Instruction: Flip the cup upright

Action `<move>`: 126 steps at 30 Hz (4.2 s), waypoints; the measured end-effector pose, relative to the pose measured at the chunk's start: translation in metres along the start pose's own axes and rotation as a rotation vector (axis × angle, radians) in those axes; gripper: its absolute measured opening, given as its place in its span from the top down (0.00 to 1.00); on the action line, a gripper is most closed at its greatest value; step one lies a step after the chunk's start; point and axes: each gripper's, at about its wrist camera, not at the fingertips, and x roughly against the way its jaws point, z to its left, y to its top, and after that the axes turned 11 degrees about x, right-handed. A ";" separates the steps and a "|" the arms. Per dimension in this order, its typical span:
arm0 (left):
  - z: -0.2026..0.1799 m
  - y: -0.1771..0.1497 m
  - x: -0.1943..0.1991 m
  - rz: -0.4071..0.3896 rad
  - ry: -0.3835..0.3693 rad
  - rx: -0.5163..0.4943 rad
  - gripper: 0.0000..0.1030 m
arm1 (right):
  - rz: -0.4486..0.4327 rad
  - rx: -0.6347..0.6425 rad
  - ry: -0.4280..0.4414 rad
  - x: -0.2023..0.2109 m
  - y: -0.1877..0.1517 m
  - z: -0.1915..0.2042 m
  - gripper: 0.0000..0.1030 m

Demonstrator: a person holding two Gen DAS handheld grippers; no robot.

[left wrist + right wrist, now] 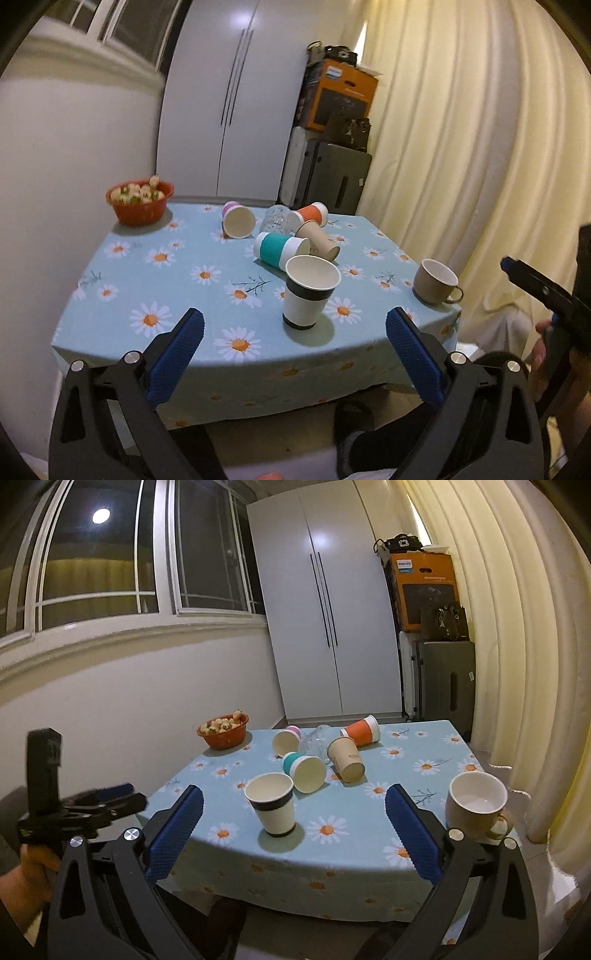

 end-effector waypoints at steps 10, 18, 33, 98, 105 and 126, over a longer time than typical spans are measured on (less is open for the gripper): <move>-0.020 -0.031 0.025 0.005 -0.005 -0.093 0.07 | 0.068 0.080 -0.050 0.003 -0.020 -0.001 0.05; -0.014 -0.042 0.019 0.016 0.037 -0.089 0.07 | 0.086 0.116 -0.087 -0.004 -0.034 0.007 0.05; -0.015 -0.045 0.012 0.041 0.024 -0.084 0.07 | 0.125 0.074 -0.089 -0.013 -0.038 -0.001 0.05; -0.013 -0.046 0.011 0.043 0.022 -0.086 0.07 | 0.152 0.099 -0.088 -0.021 -0.045 0.001 0.05; -0.017 -0.049 0.010 0.048 0.022 -0.091 0.07 | 0.152 0.100 -0.089 -0.021 -0.045 0.001 0.05; -0.018 -0.049 0.010 0.049 0.018 -0.089 0.07 | 0.154 0.101 -0.088 -0.021 -0.044 0.002 0.05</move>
